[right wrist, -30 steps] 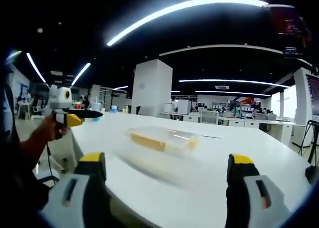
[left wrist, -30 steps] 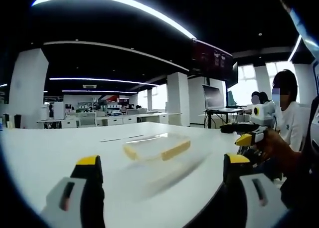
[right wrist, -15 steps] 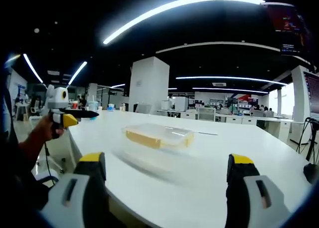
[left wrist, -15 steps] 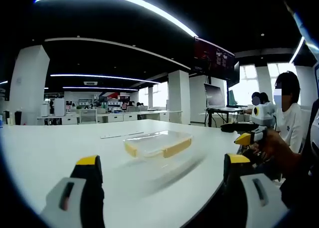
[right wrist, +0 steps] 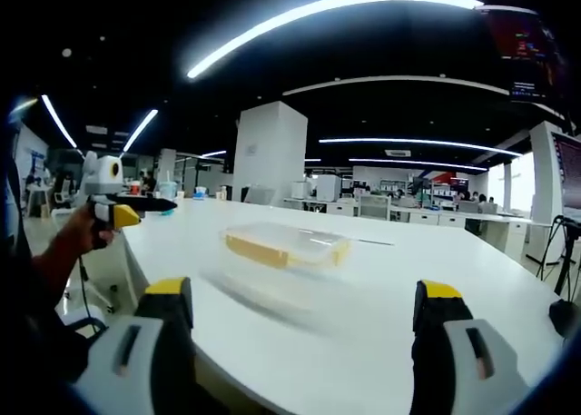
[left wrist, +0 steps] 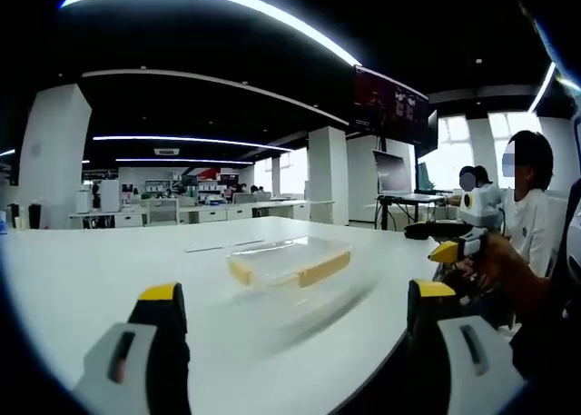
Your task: Snap each plastic latch of the storage box into its locked position after aligning the lid with the box until every specified latch is closed and the lid sits flush.
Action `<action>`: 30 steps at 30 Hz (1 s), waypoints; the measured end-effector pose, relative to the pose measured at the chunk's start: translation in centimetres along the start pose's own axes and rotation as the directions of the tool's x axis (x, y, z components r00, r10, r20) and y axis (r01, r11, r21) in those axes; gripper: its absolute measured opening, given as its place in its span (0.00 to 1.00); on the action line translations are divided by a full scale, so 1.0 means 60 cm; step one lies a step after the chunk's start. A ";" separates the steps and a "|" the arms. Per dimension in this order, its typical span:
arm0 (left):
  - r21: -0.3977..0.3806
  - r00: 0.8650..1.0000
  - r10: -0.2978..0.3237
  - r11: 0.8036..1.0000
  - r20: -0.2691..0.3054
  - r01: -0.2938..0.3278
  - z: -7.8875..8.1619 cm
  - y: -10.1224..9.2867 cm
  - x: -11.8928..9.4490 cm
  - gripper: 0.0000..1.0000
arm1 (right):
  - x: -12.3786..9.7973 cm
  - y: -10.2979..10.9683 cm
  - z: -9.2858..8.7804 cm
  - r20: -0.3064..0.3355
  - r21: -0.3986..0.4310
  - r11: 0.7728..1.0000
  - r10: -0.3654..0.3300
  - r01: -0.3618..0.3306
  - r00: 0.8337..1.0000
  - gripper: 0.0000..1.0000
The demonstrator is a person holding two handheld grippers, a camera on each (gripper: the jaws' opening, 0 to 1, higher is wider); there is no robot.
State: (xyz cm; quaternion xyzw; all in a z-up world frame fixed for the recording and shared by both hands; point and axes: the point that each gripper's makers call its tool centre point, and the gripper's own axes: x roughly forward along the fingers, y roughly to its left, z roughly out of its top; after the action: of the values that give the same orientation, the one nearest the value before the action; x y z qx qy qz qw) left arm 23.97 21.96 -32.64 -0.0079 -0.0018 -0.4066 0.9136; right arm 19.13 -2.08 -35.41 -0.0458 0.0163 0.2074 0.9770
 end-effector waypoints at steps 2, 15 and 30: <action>-0.002 1.000 0.001 1.000 0.000 -0.001 0.000 0.001 0.000 1.00 | 0.002 0.004 -0.001 -0.001 0.009 1.000 0.011 -0.011 1.000 1.00; -0.023 1.000 0.021 1.000 -0.006 -0.021 -0.008 0.016 -0.006 1.00 | 0.007 0.004 -0.020 -0.034 0.012 1.000 0.010 -0.009 0.999 1.00; -0.023 1.000 0.013 1.000 -0.006 -0.013 -0.005 0.014 -0.007 1.00 | 0.004 -0.001 -0.022 -0.037 0.015 1.000 0.002 -0.001 0.999 1.00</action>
State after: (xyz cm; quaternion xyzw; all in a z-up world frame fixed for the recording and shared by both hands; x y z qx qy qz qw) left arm 24.35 22.83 -32.94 -0.0175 0.0055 -0.4005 0.9161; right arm 19.36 -2.16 -36.74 -0.0423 0.0358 0.2071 0.9768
